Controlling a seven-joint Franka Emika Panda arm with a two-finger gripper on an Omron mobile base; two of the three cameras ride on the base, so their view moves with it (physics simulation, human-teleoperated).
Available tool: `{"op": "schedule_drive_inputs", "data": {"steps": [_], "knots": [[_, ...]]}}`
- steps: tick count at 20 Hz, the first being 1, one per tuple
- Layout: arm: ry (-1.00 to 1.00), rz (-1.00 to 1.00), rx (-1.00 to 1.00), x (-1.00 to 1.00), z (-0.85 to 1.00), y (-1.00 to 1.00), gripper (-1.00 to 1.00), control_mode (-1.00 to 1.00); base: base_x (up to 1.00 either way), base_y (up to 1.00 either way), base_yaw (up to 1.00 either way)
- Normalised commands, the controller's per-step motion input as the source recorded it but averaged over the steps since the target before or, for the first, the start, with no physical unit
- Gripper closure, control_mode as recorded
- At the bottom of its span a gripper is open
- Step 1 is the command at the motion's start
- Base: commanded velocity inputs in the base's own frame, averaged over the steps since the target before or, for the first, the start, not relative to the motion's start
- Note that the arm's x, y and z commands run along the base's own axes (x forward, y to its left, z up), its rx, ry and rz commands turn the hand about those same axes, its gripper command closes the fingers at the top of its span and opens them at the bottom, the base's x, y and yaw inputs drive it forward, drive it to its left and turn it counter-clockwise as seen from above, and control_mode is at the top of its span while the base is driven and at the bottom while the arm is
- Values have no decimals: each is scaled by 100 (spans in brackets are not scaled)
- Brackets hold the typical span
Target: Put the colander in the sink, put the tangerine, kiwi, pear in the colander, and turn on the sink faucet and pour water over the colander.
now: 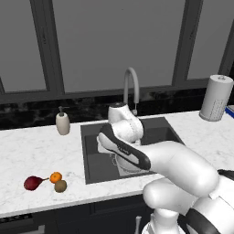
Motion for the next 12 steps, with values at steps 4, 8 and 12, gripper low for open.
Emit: {"op": "schedule_drive_inputs", "data": {"steps": [4, 8, 12], "knots": [[0, 12, -4, -98, 46, 40, -100, -100, 0, 0, 0], [0, 13, 0, -73, 53, 44, -100, -100, 0, 0, 0], [-2, 7, 0, -49, 47, 40, -100, -100, 0, 0, 0]]}}
